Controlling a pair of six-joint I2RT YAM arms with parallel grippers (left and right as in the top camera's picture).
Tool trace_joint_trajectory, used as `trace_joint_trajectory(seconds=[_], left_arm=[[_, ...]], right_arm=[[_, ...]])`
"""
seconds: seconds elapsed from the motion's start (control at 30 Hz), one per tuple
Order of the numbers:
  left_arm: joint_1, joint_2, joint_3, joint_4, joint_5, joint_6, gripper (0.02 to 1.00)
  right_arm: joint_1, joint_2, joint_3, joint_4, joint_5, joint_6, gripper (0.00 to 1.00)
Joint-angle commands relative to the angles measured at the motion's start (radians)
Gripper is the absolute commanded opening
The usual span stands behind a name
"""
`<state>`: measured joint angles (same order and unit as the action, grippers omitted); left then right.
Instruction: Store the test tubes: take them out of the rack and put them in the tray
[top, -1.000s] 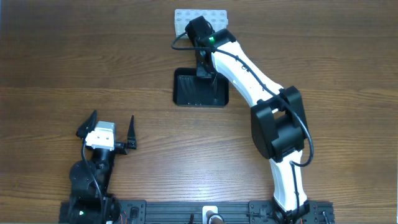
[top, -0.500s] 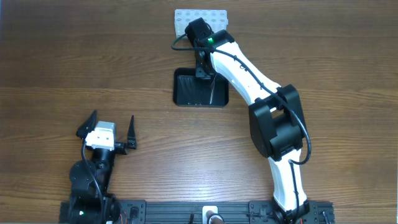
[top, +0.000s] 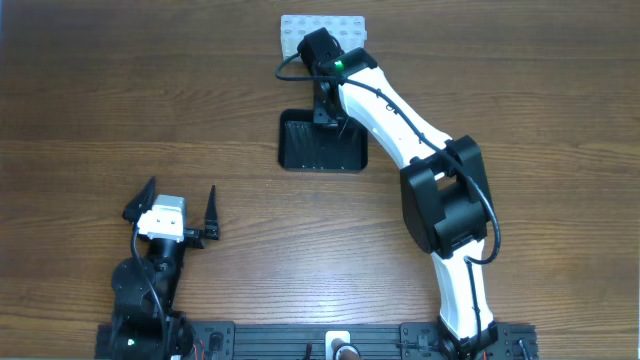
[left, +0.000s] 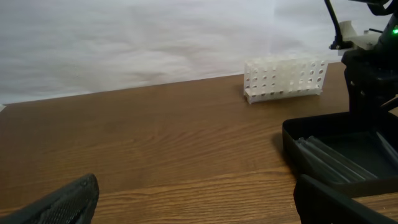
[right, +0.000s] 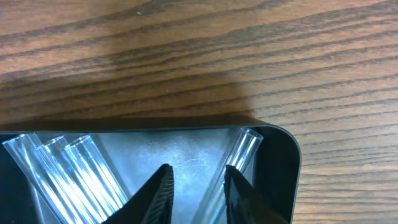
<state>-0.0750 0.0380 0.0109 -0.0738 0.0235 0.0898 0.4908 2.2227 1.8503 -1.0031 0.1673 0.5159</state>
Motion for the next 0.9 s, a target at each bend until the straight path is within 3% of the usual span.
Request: trace_joint_trajectory(seconds=[0.03,0.13,0.3,0.57,0.9], left_arm=[[0.006,-0.009,-0.005,-0.002,0.013,0.007,1.0],[0.006,-0.009,-0.005,-0.003,0.013,0.007,1.0],[0.006,-0.009,-0.005,-0.003,0.013,0.008,1.0],[0.006,-0.009,-0.005,-0.002,0.013,0.008,0.998],[0.006,-0.009,-0.005,-0.002,0.013,0.007,0.998]], right_arm=[[-0.063,-0.075,0.017,0.109,0.027,-0.086,0.483],[-0.111,-0.129,0.017,0.275,0.013,-0.178,0.588],[-0.226,-0.214,0.014,0.498,-0.028,-0.327,0.98],[-0.36,-0.401,-0.119,0.537,-0.028,-0.362,0.993],[-0.416,-0.901,-0.852,1.068,-0.022,-0.375,0.993]])
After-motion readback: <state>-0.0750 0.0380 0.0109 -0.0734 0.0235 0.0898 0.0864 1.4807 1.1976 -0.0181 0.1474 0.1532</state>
